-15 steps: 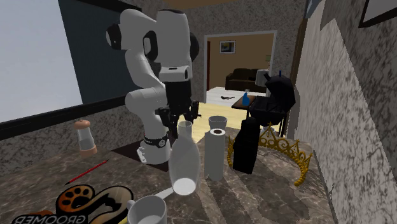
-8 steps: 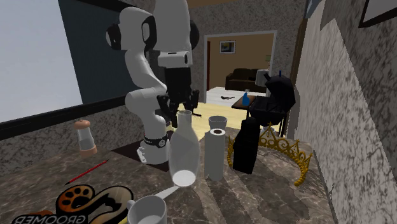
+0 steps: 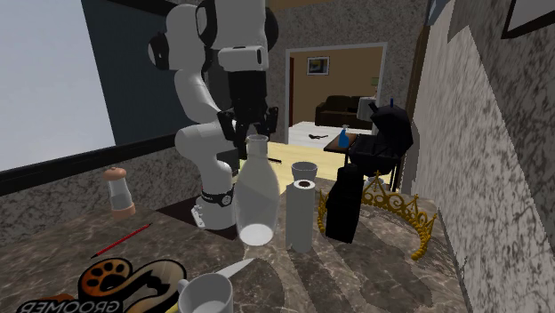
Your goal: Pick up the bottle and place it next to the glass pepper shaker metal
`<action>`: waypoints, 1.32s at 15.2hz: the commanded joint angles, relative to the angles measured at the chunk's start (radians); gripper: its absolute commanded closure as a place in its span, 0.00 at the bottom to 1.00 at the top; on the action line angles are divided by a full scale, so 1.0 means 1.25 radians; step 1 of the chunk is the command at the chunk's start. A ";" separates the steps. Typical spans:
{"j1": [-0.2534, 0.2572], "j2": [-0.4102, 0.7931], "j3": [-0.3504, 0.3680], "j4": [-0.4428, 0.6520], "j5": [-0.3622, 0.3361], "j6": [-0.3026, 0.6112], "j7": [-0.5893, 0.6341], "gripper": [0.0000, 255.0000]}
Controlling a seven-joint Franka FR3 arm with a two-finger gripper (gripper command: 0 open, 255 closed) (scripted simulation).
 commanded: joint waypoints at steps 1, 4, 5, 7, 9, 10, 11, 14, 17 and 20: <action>0.001 0.001 0.002 0.021 0.002 -0.020 0.000 1.00; 0.002 0.005 0.005 0.055 0.004 -0.051 0.000 1.00; 0.003 0.006 0.005 0.067 0.005 -0.061 0.000 1.00; 0.004 0.010 0.007 0.091 0.007 -0.081 -0.001 1.00; 0.005 0.014 0.008 0.115 0.008 -0.101 -0.001 1.00; 0.005 0.016 0.009 0.128 0.009 -0.111 -0.001 1.00; 0.006 0.019 0.010 0.140 0.010 -0.121 -0.001 1.00; 0.007 0.027 0.012 0.178 0.012 -0.151 -0.002 1.00; 0.008 0.037 0.013 0.218 0.014 -0.181 -0.003 1.00; 0.010 0.048 0.015 0.258 0.016 -0.210 -0.003 1.00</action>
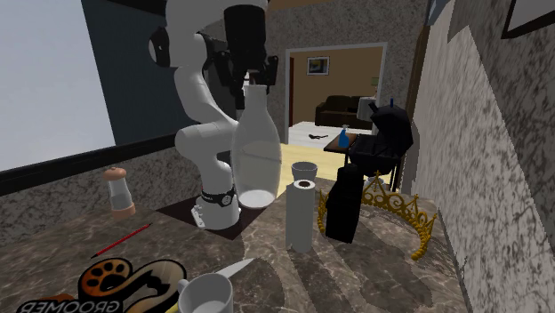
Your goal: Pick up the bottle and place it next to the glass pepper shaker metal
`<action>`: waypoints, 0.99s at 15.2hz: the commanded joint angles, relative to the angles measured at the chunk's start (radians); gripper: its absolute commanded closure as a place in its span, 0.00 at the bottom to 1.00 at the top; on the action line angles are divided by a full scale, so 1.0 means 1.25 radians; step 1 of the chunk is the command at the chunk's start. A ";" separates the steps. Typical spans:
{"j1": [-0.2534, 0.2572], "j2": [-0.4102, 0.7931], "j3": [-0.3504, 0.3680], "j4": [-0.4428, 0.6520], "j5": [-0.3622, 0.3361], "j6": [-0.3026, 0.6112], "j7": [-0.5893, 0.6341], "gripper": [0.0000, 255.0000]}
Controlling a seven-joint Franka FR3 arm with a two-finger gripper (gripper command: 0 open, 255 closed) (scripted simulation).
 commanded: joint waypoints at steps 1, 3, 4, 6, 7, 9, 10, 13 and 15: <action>0.001 0.009 0.001 0.031 0.002 -0.021 0.000 1.00; 0.002 0.018 0.002 0.059 0.003 -0.041 -0.001 1.00; 0.003 0.022 0.002 0.073 0.004 -0.051 -0.001 1.00; 0.003 0.032 0.003 0.103 0.005 -0.071 -0.002 1.00; 0.004 0.037 0.003 0.117 0.006 -0.081 -0.002 1.00; 0.005 0.047 0.004 0.148 0.007 -0.101 -0.003 1.00; 0.005 0.052 0.004 0.163 0.007 -0.111 -0.003 1.00; 0.007 0.069 0.004 0.210 0.009 -0.141 -0.005 1.00; 0.008 0.081 0.004 0.243 0.011 -0.162 -0.006 1.00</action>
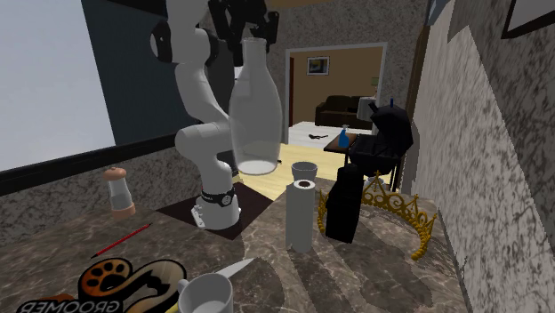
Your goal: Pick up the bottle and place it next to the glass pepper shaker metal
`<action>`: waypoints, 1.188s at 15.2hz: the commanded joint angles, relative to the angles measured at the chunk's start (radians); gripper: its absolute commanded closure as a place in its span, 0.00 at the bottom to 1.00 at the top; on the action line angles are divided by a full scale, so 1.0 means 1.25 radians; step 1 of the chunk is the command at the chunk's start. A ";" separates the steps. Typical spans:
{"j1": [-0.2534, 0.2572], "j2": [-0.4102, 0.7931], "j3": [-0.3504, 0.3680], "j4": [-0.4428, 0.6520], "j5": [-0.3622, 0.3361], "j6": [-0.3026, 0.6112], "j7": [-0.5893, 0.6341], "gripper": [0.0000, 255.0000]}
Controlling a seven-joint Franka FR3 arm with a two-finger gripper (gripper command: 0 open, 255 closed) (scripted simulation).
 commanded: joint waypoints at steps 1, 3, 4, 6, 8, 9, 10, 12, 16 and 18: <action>0.001 0.013 0.000 0.036 0.001 -0.024 -0.002 1.00; 0.002 0.026 0.000 0.071 0.002 -0.045 -0.003 1.00; 0.002 0.028 0.000 0.077 0.003 -0.049 -0.003 1.00; -0.006 -0.008 -0.020 0.056 -0.012 -0.062 -0.031 1.00; -0.014 -0.042 -0.040 0.038 -0.028 -0.076 -0.059 1.00; -0.019 -0.058 -0.051 0.030 -0.037 -0.083 -0.073 1.00; -0.023 -0.074 -0.061 0.024 -0.046 -0.090 -0.088 1.00; -0.030 -0.103 -0.083 0.013 -0.065 -0.106 -0.118 1.00; -0.045 -0.153 -0.129 0.004 -0.108 -0.138 -0.181 1.00; -0.051 -0.175 -0.153 0.004 -0.131 -0.154 -0.214 1.00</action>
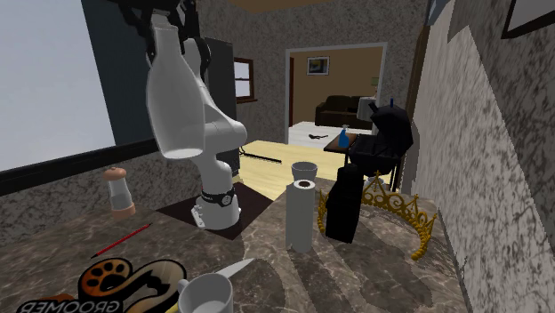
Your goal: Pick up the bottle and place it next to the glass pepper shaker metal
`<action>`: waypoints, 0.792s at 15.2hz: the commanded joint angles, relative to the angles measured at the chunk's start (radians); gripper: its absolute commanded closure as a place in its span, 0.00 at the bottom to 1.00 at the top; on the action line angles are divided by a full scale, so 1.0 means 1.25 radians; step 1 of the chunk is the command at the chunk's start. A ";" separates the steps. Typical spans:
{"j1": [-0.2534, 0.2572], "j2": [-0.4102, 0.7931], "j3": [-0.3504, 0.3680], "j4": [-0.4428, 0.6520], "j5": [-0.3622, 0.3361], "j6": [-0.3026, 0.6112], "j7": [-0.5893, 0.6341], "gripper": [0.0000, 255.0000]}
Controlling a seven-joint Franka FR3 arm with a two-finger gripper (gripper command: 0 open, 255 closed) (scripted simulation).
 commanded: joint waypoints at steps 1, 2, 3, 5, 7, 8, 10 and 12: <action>-0.007 -0.025 -0.024 -0.003 -0.025 -0.016 -0.034 1.00; -0.010 -0.034 -0.036 0.000 -0.037 -0.024 -0.052 1.00; -0.013 -0.043 -0.049 0.003 -0.050 -0.032 -0.069 1.00; -0.016 -0.058 -0.075 0.013 -0.076 -0.048 -0.104 1.00; -0.020 -0.070 -0.101 0.025 -0.102 -0.063 -0.141 1.00; -0.021 -0.075 -0.114 0.033 -0.116 -0.070 -0.160 1.00; -0.022 -0.083 -0.142 0.051 -0.143 -0.084 -0.198 1.00; -0.022 -0.089 -0.170 0.072 -0.171 -0.097 -0.238 1.00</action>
